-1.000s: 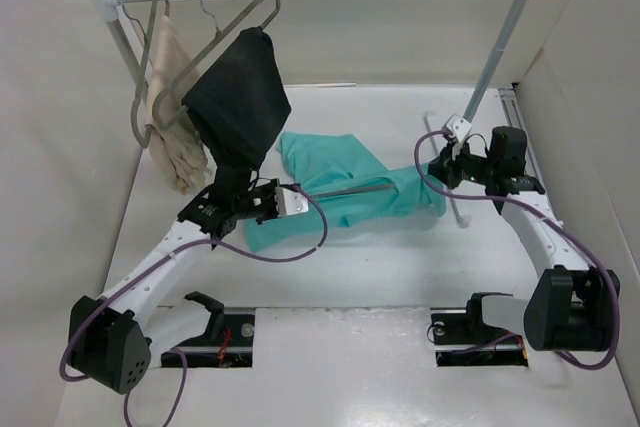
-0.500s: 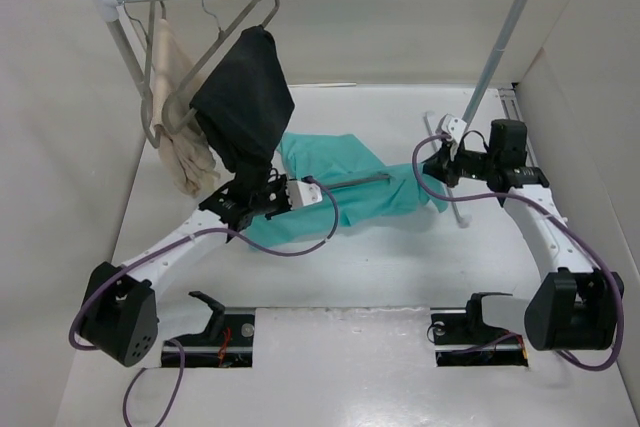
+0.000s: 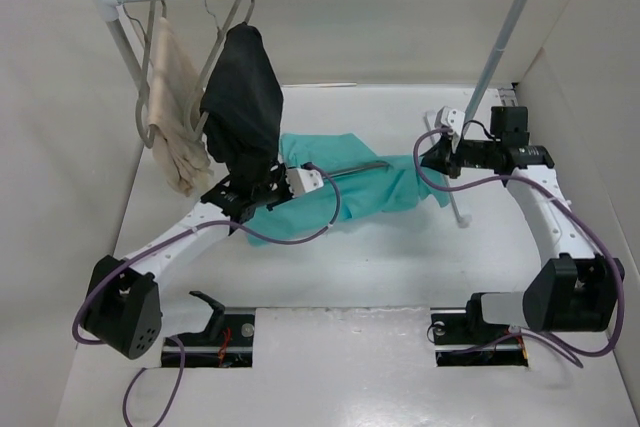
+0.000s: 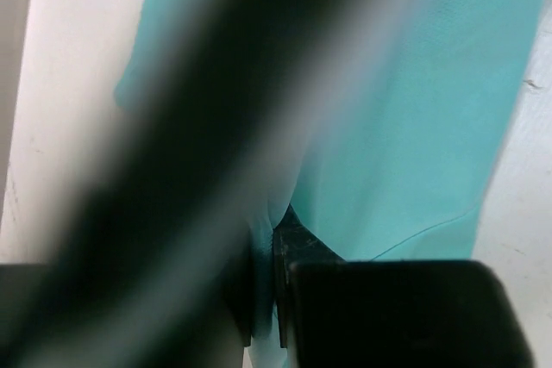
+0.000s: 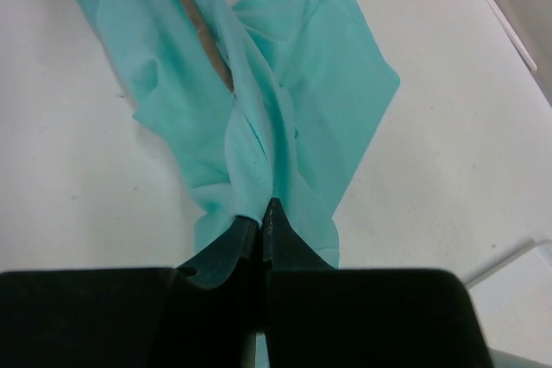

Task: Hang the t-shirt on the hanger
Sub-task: Place tshirt on hanger

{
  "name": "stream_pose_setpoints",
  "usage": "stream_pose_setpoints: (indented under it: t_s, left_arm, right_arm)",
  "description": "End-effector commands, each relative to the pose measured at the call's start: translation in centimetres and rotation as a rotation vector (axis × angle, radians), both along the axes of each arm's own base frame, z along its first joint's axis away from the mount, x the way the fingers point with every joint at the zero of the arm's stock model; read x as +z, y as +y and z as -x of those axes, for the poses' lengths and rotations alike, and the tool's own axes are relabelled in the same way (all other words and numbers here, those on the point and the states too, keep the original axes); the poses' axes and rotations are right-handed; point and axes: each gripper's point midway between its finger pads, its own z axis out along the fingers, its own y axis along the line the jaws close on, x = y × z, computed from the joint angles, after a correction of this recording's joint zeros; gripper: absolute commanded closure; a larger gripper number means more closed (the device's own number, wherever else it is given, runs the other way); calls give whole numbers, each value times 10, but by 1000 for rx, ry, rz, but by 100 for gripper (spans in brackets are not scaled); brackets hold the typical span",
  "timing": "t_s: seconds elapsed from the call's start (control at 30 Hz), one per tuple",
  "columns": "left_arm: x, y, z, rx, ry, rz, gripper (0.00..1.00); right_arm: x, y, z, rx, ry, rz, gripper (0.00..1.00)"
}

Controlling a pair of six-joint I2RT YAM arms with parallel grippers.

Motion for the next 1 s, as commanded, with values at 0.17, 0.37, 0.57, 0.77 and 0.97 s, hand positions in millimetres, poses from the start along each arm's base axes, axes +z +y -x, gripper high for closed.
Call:
stream_pose_setpoints:
  t_s: [0.17, 0.37, 0.57, 0.77, 0.97]
  left_arm:
    - [-11, 38, -16, 167, -36, -115, 100]
    - [-12, 27, -10, 105, -31, -117, 100]
    - [-7, 4, 2, -16, -62, -131, 100]
    - [0, -23, 19, -152, -44, -81, 100]
    - [-9, -31, 25, -59, 28, 0, 100]
  right_arm:
    - [51, 26, 25, 221, -92, -98, 100]
    - [55, 50, 38, 329, -101, -98, 100]
    - [64, 64, 43, 406, -109, -154, 100]
    - [44, 83, 47, 476, -61, -101, 100]
    - [46, 65, 37, 421, -67, -125, 100]
